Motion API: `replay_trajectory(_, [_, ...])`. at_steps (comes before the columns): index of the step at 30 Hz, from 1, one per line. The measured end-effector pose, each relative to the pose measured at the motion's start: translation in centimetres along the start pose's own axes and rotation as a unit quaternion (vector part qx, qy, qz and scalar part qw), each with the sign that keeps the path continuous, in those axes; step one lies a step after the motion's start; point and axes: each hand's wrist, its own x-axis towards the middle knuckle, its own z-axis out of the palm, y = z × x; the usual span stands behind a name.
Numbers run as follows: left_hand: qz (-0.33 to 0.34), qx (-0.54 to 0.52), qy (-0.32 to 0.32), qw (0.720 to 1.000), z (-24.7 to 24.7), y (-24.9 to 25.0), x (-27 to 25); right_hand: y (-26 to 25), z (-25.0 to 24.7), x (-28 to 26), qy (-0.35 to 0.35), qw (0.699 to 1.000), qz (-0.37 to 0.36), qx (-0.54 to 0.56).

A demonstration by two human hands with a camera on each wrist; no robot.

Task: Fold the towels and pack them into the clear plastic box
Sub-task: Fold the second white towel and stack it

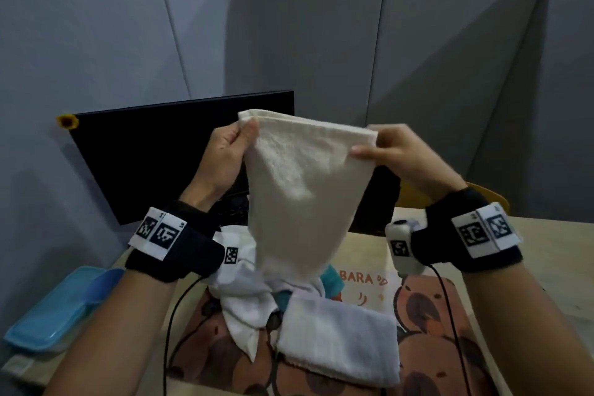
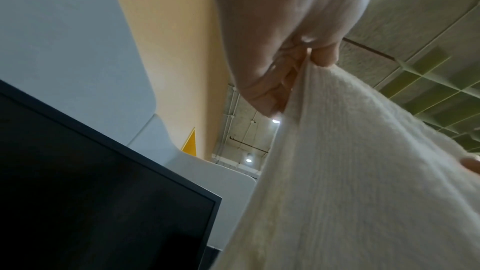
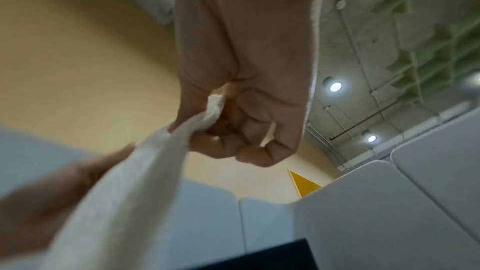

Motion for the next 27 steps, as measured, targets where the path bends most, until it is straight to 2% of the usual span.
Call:
replay_trajectory(3, [0.033,-0.082,0.027,0.996,0.3,1.0,-0.6,-2.2,-0.5,-0.8,0.024,0.994,-0.044,0.100])
replay_trajectory(6, [0.029,-0.122,0.024,0.992,0.5,1.0,-0.6,-2.8,-1.0,-0.7,0.035,0.991,-0.066,0.112])
replay_trajectory(9, [-0.038,-0.008,0.004,0.999,0.6,-1.6,0.2,0.0,-1.0,1.2,0.089,0.996,-0.018,0.019])
replay_trajectory(11, [-0.084,0.092,-0.030,0.992,0.6,-4.2,0.8,2.7,-0.5,2.5,0.109,0.990,0.015,-0.087])
replay_trajectory(13, [-0.105,0.153,-0.035,0.982,0.5,-6.1,1.4,4.5,0.1,3.4,0.126,0.983,0.045,-0.128])
replay_trajectory(15, [-0.100,0.151,-0.008,0.983,0.8,-6.2,2.0,4.7,0.2,4.0,0.141,0.984,0.055,-0.094])
replay_trajectory(18, [-0.086,0.053,0.004,0.995,1.0,-3.7,2.2,3.4,-0.1,3.6,0.144,0.989,0.024,-0.040])
replay_trajectory(21, [-0.122,-0.020,-0.080,0.989,-0.3,-2.8,0.7,2.1,0.0,0.8,0.095,0.993,-0.006,-0.076])
replay_trajectory(23, [-0.171,-0.007,-0.160,0.972,-1.3,-3.6,-1.3,2.7,0.5,-1.6,0.021,0.996,0.000,-0.088])
replay_trajectory(27, [-0.280,0.006,-0.322,0.904,-1.7,-8.1,-7.1,8.7,2.4,-6.1,-0.154,0.977,0.087,-0.122])
